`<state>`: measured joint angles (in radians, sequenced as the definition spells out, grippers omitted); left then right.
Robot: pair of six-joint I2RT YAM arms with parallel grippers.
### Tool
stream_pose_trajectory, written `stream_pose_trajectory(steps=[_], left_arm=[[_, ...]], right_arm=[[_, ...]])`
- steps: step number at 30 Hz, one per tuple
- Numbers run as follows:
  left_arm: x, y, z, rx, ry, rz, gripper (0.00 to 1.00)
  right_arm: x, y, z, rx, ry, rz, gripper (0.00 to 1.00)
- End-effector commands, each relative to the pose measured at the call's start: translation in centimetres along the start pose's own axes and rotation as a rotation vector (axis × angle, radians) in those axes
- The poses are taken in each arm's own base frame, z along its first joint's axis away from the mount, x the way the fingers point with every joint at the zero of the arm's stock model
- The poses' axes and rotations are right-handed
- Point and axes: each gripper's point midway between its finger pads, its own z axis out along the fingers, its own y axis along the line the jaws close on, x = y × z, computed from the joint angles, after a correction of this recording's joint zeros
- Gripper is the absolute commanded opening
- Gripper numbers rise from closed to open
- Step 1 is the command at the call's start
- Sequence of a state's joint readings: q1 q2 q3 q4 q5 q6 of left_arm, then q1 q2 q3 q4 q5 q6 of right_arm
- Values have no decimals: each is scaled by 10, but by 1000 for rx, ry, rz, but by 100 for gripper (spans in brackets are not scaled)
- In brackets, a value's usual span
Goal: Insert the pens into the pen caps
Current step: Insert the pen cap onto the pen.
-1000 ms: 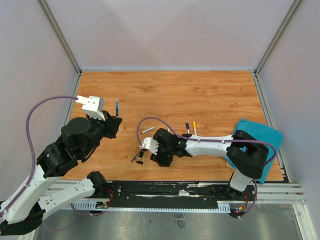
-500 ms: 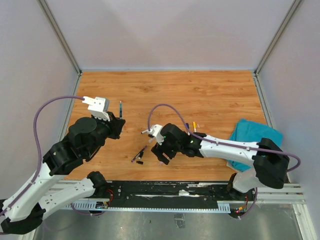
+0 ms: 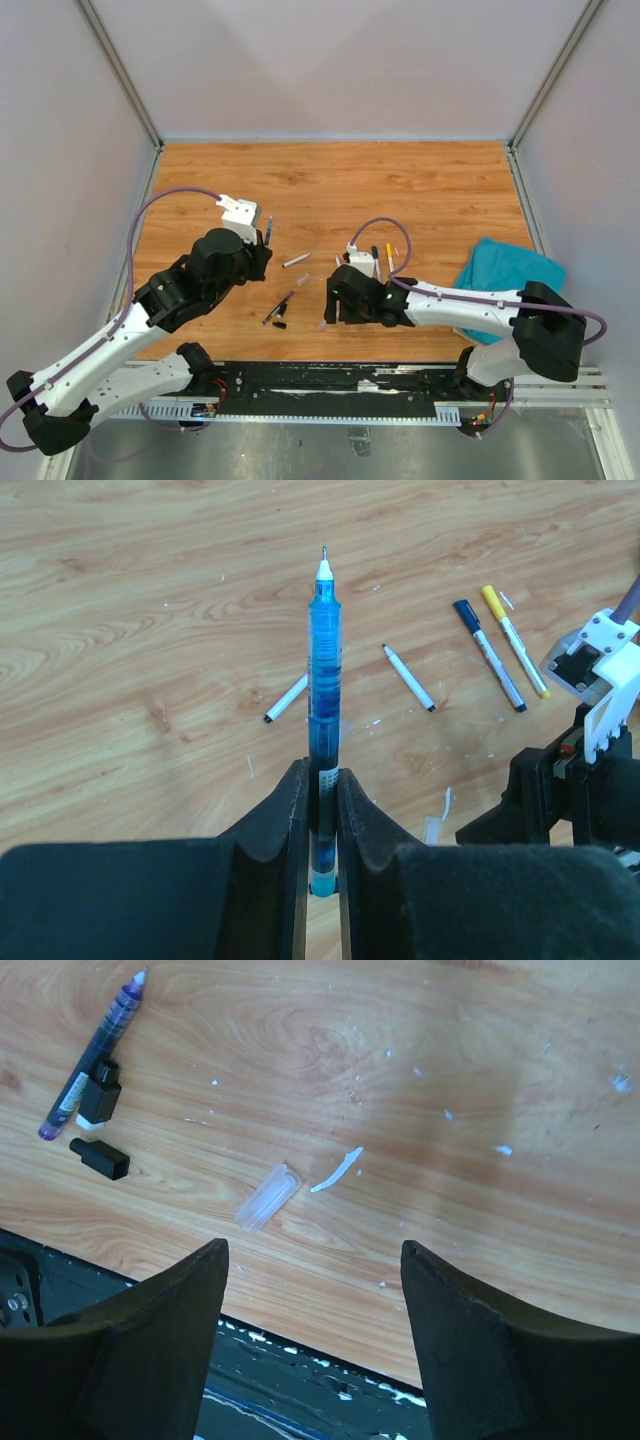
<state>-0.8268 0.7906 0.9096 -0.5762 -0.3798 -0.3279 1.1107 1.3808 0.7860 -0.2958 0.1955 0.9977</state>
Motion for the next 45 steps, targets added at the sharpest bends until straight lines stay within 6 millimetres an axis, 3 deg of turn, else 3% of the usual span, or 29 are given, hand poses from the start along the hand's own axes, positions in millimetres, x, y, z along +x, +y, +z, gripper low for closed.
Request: stream_pose_trajectory(steps=[1, 6, 18, 23, 35, 45], left_arm=[[-5, 1, 3, 6, -52, 7, 0], [7, 13, 2, -28, -58, 5, 1], [5, 14, -2, -24, -69, 9, 1], [5, 15, -4, -27, -72, 7, 0], [4, 15, -8, -20, -75, 2, 1], [3, 14, -9, -8, -74, 2, 1]], right_arm=[[1, 14, 2, 54, -4, 105, 70], [0, 21, 6, 115, -13, 99, 71], [10, 26, 14, 204, 12, 284, 72], [14, 30, 20, 263, 42, 281, 71], [20, 34, 36, 305, 72, 283, 62], [27, 29, 49, 341, 108, 271, 48]])
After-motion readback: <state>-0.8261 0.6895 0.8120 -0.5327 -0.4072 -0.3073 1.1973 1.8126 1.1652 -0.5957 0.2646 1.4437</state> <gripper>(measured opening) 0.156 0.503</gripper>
